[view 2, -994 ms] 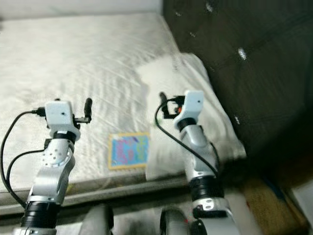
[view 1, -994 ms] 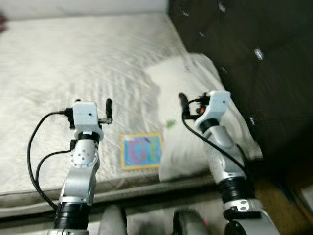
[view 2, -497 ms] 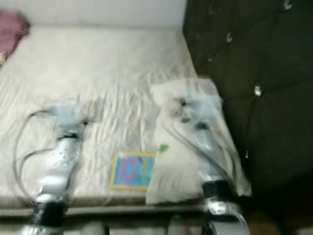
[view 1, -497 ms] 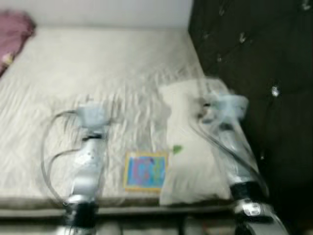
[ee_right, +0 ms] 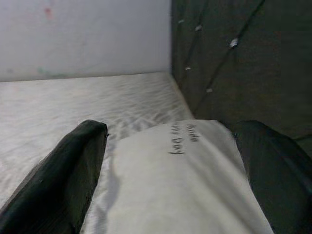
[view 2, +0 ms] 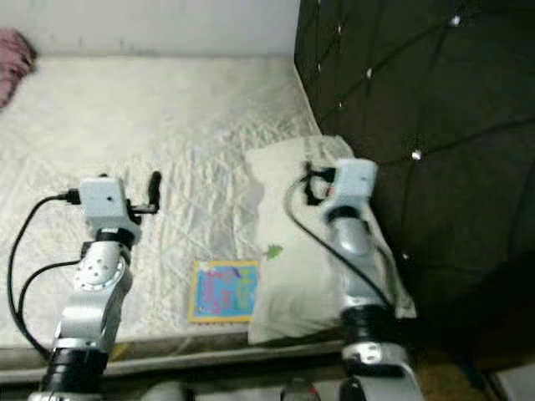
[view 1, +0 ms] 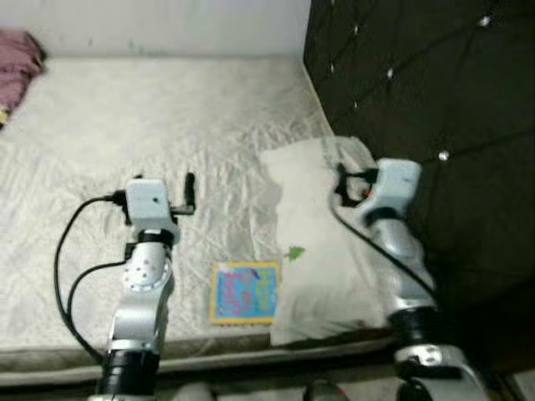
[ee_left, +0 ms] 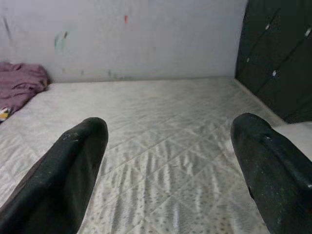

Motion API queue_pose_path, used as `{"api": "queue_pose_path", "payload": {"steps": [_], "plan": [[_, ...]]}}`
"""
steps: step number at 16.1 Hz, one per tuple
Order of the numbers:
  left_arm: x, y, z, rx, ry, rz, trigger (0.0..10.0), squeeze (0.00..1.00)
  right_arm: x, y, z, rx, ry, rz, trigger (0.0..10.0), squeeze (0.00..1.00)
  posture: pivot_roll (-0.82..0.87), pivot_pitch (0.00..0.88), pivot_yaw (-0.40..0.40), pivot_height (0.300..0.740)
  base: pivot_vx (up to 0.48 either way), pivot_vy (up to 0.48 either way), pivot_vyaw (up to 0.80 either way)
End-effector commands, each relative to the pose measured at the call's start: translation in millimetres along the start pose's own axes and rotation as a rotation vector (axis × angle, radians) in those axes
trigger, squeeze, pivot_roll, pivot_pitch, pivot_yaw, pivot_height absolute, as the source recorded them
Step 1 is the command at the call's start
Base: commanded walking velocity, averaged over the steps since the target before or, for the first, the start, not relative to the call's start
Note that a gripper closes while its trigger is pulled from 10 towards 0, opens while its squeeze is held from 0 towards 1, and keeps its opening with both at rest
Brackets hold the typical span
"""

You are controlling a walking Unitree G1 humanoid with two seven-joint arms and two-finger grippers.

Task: Clean up the room

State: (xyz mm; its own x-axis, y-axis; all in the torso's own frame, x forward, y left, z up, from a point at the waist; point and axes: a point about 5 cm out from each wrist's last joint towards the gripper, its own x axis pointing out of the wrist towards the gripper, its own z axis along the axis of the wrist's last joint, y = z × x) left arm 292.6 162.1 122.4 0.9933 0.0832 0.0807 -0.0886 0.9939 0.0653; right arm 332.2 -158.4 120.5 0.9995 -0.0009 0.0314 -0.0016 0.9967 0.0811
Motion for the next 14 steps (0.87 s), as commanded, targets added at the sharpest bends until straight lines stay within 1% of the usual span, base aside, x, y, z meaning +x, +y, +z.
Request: {"api": "queue_pose_path", "payload": {"steps": [1,2,3,5,12,13,14], "plan": [[-0.1,8.9,2,0.004,-0.015,0.014,10.0,0.00,0.9,13.5,3,0.008,-0.011,0.040,10.0,0.00,-0.04,0.000,-0.021,0.740,0.000,0.480,-0.80],[0.1,7.7,4,-0.009,-0.023,0.003,10.0,0.00,1.0,13.9,3,0.010,-0.009,0.039,10.0,0.00,-0.04,0.000,-0.021,0.740,0.000,0.480,-0.73],[0.1,7.4,4,-0.015,-0.022,0.001,10.0,0.00,1.0,14.1,3,0.010,-0.009,0.039,10.0,0.00,-0.04,0.000,-0.019,0.740,0.000,0.476,0.00],[-0.1,7.7,4,-0.056,-0.011,-0.010,10.0,0.00,0.9,16.1,3,0.009,-0.010,0.058,10.0,0.00,-0.04,0.000,-0.019,0.740,0.000,0.476,0.00],[0.4,7.2,5,-0.093,-0.014,-0.024,10.0,0.00,2.2,22.8,4,0.025,-0.015,0.100,10.0,0.00,-0.04,0.000,-0.022,0.740,0.000,0.476,0.00],[0.6,7.3,5,-0.100,-0.014,-0.017,10.0,0.00,2.3,24.4,4,-0.004,-0.018,0.115,10.0,0.00,-0.04,0.000,-0.022,0.740,0.000,0.476,0.00],[0.7,7.5,6,-0.101,-0.016,-0.013,10.0,0.00,2.1,25.9,5,0.003,-0.025,0.127,10.0,0.00,-0.04,0.000,-0.022,0.740,0.000,0.476,0.00]]}}
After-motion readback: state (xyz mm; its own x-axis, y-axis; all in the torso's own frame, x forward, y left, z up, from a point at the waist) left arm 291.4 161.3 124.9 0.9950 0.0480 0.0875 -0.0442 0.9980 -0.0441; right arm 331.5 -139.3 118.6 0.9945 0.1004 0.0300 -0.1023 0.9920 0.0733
